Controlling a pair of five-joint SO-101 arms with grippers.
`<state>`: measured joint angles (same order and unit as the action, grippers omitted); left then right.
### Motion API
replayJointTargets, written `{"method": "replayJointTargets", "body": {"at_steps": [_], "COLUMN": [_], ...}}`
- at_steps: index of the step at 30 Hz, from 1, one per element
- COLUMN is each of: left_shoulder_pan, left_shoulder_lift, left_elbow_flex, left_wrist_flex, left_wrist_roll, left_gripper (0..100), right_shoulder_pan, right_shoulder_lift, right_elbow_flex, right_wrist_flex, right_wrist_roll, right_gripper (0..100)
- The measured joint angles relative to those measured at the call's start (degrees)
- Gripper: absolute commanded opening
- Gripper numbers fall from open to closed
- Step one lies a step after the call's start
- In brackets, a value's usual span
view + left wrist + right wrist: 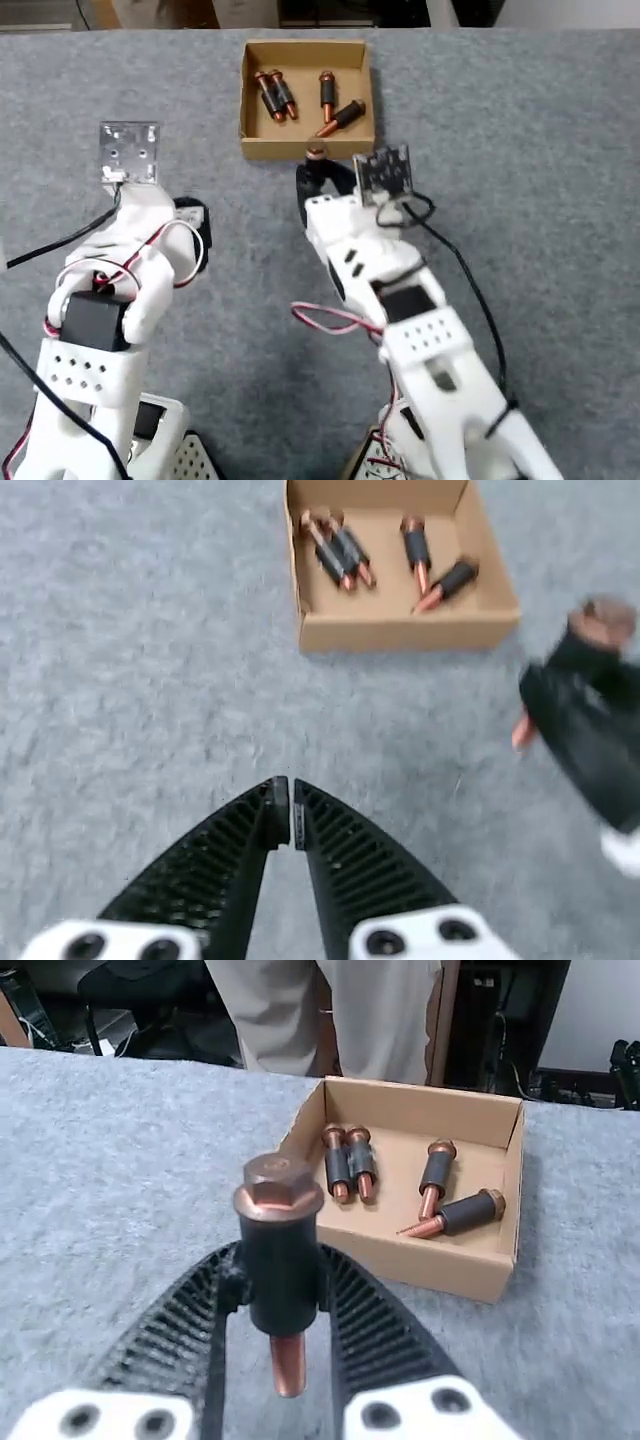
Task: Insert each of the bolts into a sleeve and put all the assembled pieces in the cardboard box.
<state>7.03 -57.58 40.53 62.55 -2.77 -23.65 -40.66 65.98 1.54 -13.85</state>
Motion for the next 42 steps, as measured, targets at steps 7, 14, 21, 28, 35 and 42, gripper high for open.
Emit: {"method": "replayJointTargets", "body": {"at_steps": [7, 14, 21, 28, 35, 42], "left_shoulder_pan": [-0.1, -0.1, -0.1, -0.1, -0.1, -0.1], "left_shoulder_lift": [-5.5, -17.7, -26.4, -28.0, -27.8, -27.9], "left_elbow_flex": [0.2, 7.5, 12.4, 13.0, 13.5, 14.9], "left_wrist_flex": [1.4, 1.4, 1.6, 1.5, -1.4, -1.6], "left_wrist_roll": [-3.6, -7.6, -8.0, -8.0, -8.0, -8.0], "left_gripper": [2, 2, 2, 2, 2, 2], "right_shoulder_pan": [0.1, 2.2, 7.1, 7.6, 7.6, 7.6], "right_shoulder_lift": [14.2, 31.6, 51.1, 65.1, 77.5, 95.8], "right_elbow_flex": [-8.2, -18.3, -35.1, -50.4, -69.9, -100.4], "right_wrist_flex": [-7.1, -13.4, -13.5, -13.5, -5.4, 7.8], "right_wrist_roll": [3.3, 7.2, 7.3, 7.3, 7.3, 7.3], "right_gripper": [0.2, 0.2, 0.2, 0.5, 0.2, 0.2]}}
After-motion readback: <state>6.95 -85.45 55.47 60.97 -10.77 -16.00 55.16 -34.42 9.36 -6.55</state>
